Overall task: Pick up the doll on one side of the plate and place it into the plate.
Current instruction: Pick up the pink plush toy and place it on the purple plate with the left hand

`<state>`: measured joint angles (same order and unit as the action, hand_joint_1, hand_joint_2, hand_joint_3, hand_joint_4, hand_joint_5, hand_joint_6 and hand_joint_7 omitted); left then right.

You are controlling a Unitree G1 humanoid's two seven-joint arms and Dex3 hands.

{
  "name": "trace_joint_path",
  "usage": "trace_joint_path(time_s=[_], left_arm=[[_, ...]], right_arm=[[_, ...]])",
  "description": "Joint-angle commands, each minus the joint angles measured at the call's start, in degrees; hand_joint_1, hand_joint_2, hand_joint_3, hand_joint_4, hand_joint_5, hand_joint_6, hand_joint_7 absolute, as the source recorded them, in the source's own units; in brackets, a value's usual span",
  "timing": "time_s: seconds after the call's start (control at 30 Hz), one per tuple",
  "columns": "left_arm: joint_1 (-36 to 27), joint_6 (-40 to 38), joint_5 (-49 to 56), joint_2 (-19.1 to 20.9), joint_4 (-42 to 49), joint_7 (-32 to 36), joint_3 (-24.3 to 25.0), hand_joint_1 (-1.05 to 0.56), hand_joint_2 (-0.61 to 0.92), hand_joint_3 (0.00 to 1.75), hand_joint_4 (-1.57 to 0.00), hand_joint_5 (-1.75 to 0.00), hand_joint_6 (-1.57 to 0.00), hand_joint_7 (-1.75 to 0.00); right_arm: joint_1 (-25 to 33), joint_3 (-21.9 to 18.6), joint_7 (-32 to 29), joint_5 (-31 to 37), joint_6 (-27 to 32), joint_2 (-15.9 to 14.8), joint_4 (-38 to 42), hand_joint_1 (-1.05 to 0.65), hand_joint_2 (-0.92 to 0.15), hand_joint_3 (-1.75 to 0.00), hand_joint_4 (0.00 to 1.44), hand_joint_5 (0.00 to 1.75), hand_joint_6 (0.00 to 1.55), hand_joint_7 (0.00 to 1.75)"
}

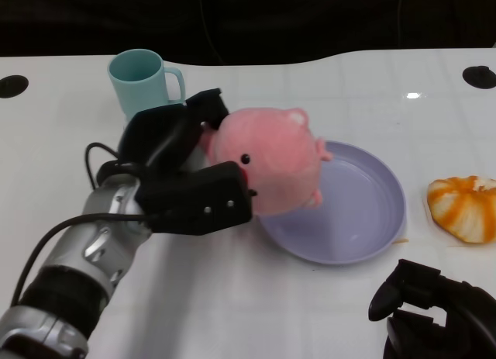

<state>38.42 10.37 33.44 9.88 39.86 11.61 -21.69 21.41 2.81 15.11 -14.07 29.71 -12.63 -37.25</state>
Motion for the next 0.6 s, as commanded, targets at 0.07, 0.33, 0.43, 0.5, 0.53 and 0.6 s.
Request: trace_joint_path(time_s=[0.07,0.33,0.43,0.5,0.53,0.6], left_arm=[[3.8,-1.1,0.7,-2.4,2.1,-0.4,-1.1,-0.17,0.39,1.25,-0.95,-1.75,-0.8,-1.75],[9.1,-5.4,0.8,-7.1,7.4,-3.7,-2.9,-0.16,0.46,1.13,-0.91,-1.75,-0.75,-1.75],[11.2,-7.9,1.1,-9.3,9.9,-4.6,-3.7,-0.18,0.59,0.94,-0.88,-1.75,-0.71,-1.75],[12.3,-8.5,1.3,-10.4,11.7,-4.6,-4.3,-0.19,0.66,0.84,-0.86,-1.75,-0.68,-1.75],[12.8,-8.4,1.3,-11.0,12.8,-4.4,-4.5,-0.2,0.68,0.82,-0.86,-1.75,-0.66,-1.75],[13.7,-8.5,1.4,-12.0,14.7,-4.0,-5.1,-0.21,0.69,0.78,-0.85,-1.75,-0.65,-1.75]], right_arm=[[0.4,0.2,-0.3,0.0,0.3,-0.4,-1.0,-0.1,-0.67,-1.17,0.65,1.75,0.5,1.58],[0.6,0.9,-0.8,-0.1,0.3,0.0,-1.3,-0.11,-0.67,-1.17,0.65,1.75,0.5,1.58],[0.5,1.1,-1.2,0.0,0.4,-0.1,-1.5,-0.11,-0.67,-1.17,0.66,1.75,0.51,1.58],[0.5,1.2,-1.3,0.0,0.4,-0.2,-1.7,-0.12,-0.67,-1.17,0.66,1.75,0.51,1.58],[0.6,1.3,-1.3,0.0,0.3,-0.1,-1.7,-0.12,-0.67,-1.17,0.66,1.75,0.51,1.58],[0.7,1.5,-1.2,0.0,0.0,-0.1,-1.8,-0.12,-0.66,-1.17,0.66,1.75,0.51,1.58]])
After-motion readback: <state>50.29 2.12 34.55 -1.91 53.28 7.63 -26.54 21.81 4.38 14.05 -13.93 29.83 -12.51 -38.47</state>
